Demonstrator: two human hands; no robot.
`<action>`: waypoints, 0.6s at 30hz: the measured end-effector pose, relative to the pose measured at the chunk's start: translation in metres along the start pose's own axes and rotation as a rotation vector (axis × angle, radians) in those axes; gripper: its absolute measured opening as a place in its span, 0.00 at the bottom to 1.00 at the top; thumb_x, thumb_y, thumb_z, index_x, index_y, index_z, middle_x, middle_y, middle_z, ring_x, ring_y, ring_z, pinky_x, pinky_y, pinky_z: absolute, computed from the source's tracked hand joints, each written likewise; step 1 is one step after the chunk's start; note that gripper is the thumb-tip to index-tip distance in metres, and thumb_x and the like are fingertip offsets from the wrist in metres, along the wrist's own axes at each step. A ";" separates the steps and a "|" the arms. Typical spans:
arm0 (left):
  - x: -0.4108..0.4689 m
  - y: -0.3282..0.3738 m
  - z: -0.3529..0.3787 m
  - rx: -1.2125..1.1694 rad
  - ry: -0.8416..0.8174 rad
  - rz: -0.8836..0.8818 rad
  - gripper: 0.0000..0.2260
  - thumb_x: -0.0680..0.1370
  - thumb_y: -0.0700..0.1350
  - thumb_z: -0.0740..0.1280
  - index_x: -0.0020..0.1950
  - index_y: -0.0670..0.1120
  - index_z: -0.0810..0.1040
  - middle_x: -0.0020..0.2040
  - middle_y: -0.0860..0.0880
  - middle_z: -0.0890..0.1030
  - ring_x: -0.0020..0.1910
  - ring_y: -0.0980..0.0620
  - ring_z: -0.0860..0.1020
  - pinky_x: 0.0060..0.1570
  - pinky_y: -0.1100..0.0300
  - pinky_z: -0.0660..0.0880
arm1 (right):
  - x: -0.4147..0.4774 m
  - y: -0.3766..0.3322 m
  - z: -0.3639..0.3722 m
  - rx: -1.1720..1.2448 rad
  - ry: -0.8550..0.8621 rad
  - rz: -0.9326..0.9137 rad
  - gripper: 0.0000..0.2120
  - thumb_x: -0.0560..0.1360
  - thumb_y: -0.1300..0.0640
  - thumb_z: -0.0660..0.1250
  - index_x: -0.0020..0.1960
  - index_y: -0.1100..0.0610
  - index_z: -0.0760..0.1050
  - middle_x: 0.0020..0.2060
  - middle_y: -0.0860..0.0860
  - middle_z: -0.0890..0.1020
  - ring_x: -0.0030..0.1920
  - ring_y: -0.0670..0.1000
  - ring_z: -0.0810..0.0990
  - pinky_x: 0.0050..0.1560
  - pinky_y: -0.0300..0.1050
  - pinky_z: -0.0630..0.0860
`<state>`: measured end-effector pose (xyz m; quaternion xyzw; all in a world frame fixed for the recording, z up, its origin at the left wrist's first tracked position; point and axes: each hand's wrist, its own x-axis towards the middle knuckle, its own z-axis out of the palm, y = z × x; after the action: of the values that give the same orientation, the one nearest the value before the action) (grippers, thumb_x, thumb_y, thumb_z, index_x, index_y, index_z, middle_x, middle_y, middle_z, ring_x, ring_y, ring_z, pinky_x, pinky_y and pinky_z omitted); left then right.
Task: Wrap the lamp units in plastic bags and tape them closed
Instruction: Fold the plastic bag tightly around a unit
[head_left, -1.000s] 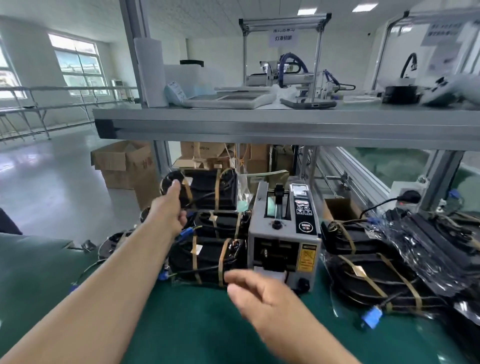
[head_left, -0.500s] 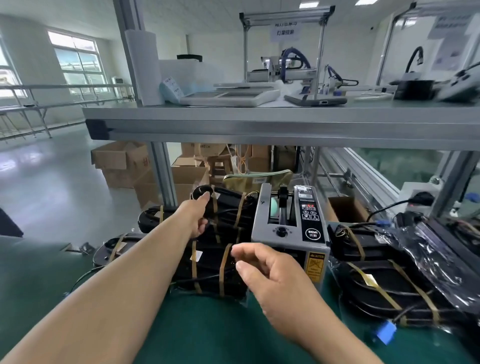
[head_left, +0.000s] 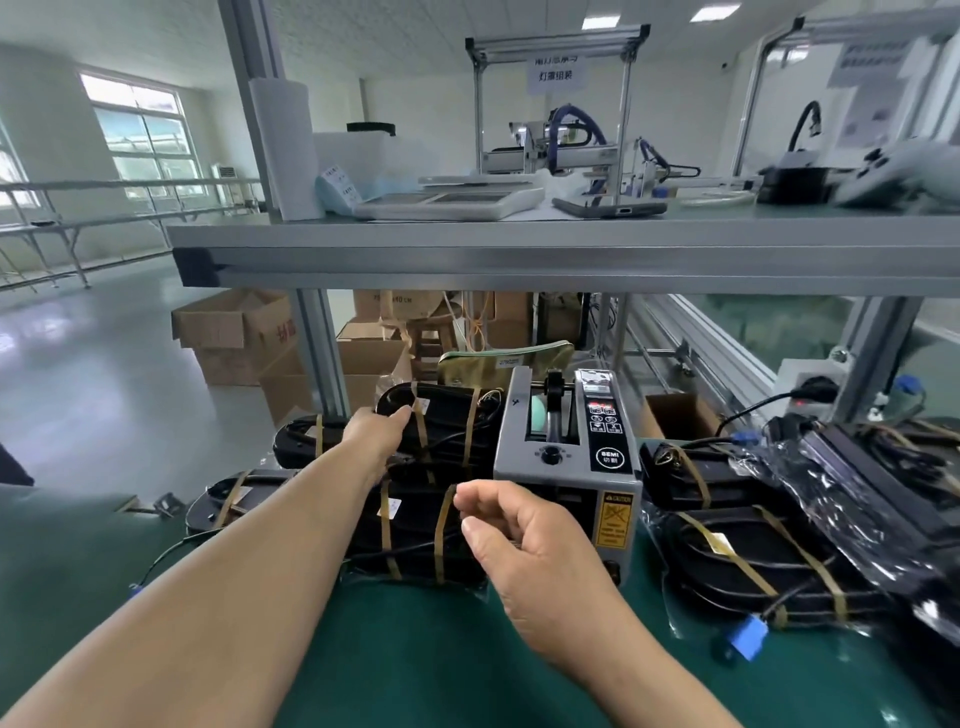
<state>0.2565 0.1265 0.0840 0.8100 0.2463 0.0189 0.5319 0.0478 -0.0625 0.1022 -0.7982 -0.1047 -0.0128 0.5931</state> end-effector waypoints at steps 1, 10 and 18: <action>-0.002 -0.002 0.000 -0.117 -0.021 -0.020 0.22 0.79 0.55 0.68 0.67 0.42 0.73 0.61 0.41 0.80 0.57 0.40 0.79 0.53 0.50 0.77 | -0.003 0.000 -0.001 -0.004 0.004 0.000 0.14 0.81 0.54 0.64 0.66 0.45 0.77 0.57 0.35 0.80 0.58 0.28 0.75 0.56 0.23 0.71; -0.011 0.019 -0.018 0.183 0.042 0.122 0.25 0.79 0.61 0.64 0.58 0.39 0.78 0.46 0.41 0.81 0.42 0.42 0.80 0.47 0.53 0.78 | -0.018 0.001 -0.012 -0.033 0.030 0.015 0.12 0.81 0.55 0.64 0.61 0.43 0.79 0.53 0.34 0.81 0.54 0.26 0.74 0.48 0.19 0.69; -0.007 -0.015 -0.007 0.176 0.005 0.049 0.28 0.81 0.61 0.61 0.67 0.38 0.74 0.61 0.37 0.78 0.58 0.36 0.78 0.56 0.48 0.74 | -0.024 0.004 -0.014 -0.015 0.023 0.037 0.13 0.81 0.55 0.64 0.65 0.46 0.78 0.53 0.36 0.81 0.53 0.25 0.74 0.47 0.19 0.68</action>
<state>0.2422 0.1341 0.0757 0.8592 0.2285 0.0122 0.4576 0.0264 -0.0807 0.0990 -0.8042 -0.0830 -0.0117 0.5884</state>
